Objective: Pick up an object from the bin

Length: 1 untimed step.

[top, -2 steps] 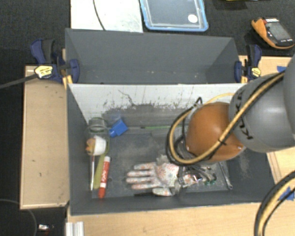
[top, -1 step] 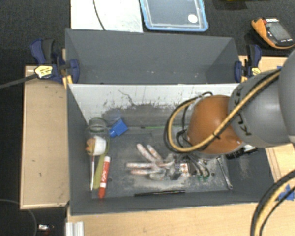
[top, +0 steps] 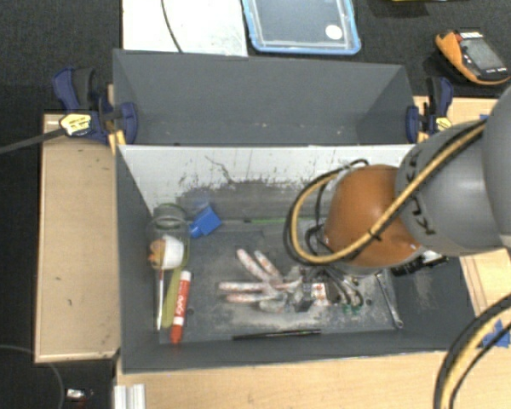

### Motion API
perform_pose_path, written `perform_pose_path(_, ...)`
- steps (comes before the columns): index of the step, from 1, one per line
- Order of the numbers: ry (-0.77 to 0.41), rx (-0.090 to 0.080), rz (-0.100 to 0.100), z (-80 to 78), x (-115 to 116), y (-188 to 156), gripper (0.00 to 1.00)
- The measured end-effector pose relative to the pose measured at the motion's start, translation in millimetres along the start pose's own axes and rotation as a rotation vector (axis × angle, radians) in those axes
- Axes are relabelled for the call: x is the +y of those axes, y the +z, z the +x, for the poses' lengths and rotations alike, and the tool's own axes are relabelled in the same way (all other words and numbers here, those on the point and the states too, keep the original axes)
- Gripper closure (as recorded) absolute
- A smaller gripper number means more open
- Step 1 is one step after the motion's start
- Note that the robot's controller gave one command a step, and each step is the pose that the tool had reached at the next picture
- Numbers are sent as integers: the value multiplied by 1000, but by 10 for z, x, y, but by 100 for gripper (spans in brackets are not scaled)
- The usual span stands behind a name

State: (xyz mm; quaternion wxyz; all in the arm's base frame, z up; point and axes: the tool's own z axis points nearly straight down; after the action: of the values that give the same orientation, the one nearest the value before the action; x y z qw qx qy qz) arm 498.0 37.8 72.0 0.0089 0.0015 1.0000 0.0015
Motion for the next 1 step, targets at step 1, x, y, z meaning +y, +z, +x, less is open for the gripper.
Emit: perform_pose_path(1, 2, 7, 1, 17, -1, -190, 100)
